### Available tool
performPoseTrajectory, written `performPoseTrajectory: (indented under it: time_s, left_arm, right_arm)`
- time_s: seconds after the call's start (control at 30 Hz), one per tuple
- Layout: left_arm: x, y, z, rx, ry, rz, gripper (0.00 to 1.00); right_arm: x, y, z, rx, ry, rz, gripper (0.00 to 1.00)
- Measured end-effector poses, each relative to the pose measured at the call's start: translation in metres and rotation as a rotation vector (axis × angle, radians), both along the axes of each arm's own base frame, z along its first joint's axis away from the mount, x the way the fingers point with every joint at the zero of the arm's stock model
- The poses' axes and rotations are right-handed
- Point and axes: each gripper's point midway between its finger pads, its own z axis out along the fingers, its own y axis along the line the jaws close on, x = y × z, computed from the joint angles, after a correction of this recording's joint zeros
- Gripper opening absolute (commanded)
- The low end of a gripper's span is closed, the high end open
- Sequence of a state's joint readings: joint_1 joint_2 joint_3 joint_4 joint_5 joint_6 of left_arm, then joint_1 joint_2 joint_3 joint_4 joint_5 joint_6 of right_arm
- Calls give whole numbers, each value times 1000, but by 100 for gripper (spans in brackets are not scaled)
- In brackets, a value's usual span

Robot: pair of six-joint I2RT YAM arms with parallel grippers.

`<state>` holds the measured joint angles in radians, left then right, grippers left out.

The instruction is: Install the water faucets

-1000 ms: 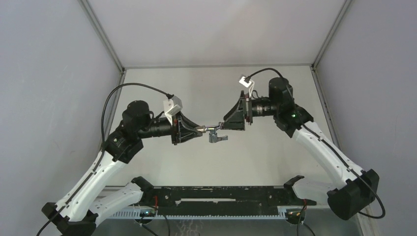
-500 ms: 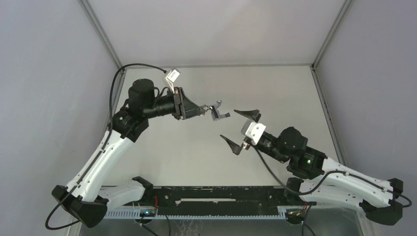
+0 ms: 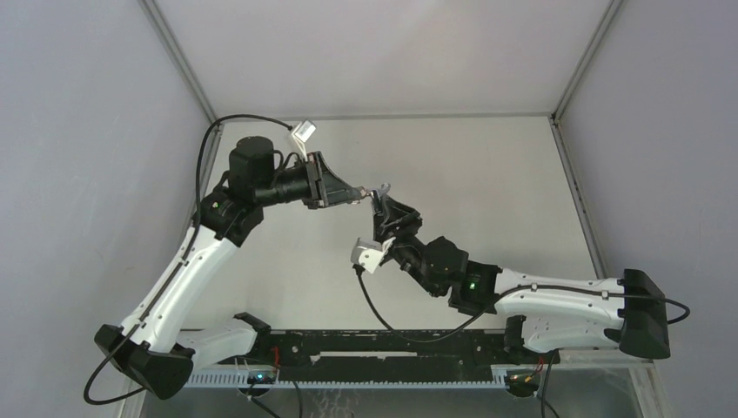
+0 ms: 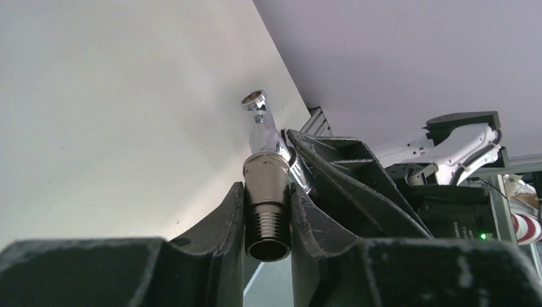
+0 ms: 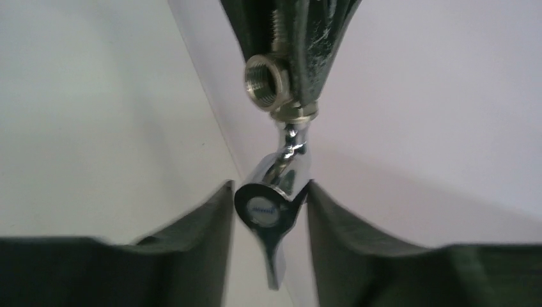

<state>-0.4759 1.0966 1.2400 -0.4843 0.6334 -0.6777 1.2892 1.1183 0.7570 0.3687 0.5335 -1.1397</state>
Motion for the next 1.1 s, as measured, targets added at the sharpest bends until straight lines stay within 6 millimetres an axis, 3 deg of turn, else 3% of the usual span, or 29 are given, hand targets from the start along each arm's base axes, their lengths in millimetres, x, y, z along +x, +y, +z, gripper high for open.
performPoseTrajectory:
  time_s: [0.1,0.2,0.4,0.73,1.1]
  left_arm:
    - [-1,0,0,1,0,-5,0]
    - [-2,2,1,0,-7,-4,0]
    - [-11,2,-2,17,-39,-71,0]
    - [-36,-1,-5,55,-164,-258,0]
    - [-63,0,3,72,-403,-412,0]
  right_arm:
    - [4,-4,9,31,3,-13,14]
    - [4,-6,13,53,18,-1,0]
    - [-5,-7,16,88,141,110,0]
    - [-24,-14,29,249,499,323,0]
    - [-38,-17,45,460,1333,643,0]
